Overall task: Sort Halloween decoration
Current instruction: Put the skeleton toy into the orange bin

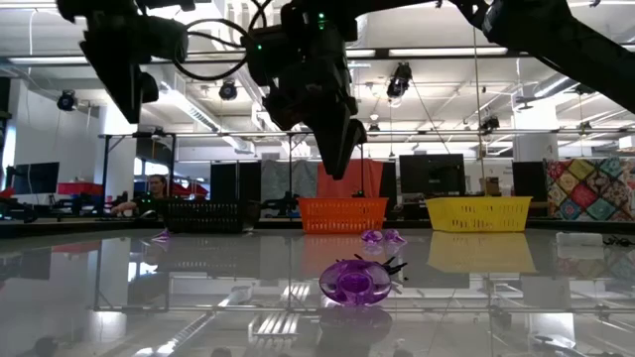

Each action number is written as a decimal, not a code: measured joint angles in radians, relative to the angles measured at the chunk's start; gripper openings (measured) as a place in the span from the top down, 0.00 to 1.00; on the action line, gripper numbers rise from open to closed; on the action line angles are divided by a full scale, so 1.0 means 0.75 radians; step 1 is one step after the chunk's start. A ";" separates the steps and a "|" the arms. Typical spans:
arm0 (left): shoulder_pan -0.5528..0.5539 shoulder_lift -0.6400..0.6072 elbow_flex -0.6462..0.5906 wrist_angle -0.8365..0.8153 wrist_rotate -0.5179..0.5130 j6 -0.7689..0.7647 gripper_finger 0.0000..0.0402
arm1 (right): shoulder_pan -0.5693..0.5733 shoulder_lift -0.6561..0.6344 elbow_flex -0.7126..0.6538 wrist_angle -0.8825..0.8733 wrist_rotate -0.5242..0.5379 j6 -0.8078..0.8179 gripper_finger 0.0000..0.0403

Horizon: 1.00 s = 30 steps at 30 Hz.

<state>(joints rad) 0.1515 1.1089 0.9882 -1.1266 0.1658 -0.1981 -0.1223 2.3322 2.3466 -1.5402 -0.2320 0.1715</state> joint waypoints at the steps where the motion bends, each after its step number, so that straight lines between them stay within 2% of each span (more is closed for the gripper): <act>1: -0.027 -0.010 0.000 0.001 0.001 -0.009 0.70 | 0.013 0.000 0.000 0.000 0.001 0.028 0.72; 8: -0.265 -0.068 -0.001 0.000 0.001 -0.131 0.70 | 0.114 0.000 0.000 0.000 0.019 0.237 0.72; 14: -0.490 -0.042 -0.031 0.029 0.001 -0.271 0.70 | 0.211 0.000 0.000 0.001 0.065 0.421 0.72; 21: -0.732 0.004 -0.200 0.188 -0.043 -0.447 0.70 | 0.314 0.000 0.000 0.005 0.081 0.570 0.72; 26: -0.837 0.009 -0.348 0.365 -0.046 -0.590 0.70 | 0.355 0.000 0.000 0.006 0.097 0.655 0.72; 30: -0.891 0.010 -0.460 0.544 0.016 -0.659 0.70 | 0.375 0.000 0.000 0.006 0.101 0.716 0.72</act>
<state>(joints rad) -0.5170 1.1160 0.6432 -0.7186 0.1778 -0.6924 0.1589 2.3322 2.3466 -1.5356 -0.1564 0.7089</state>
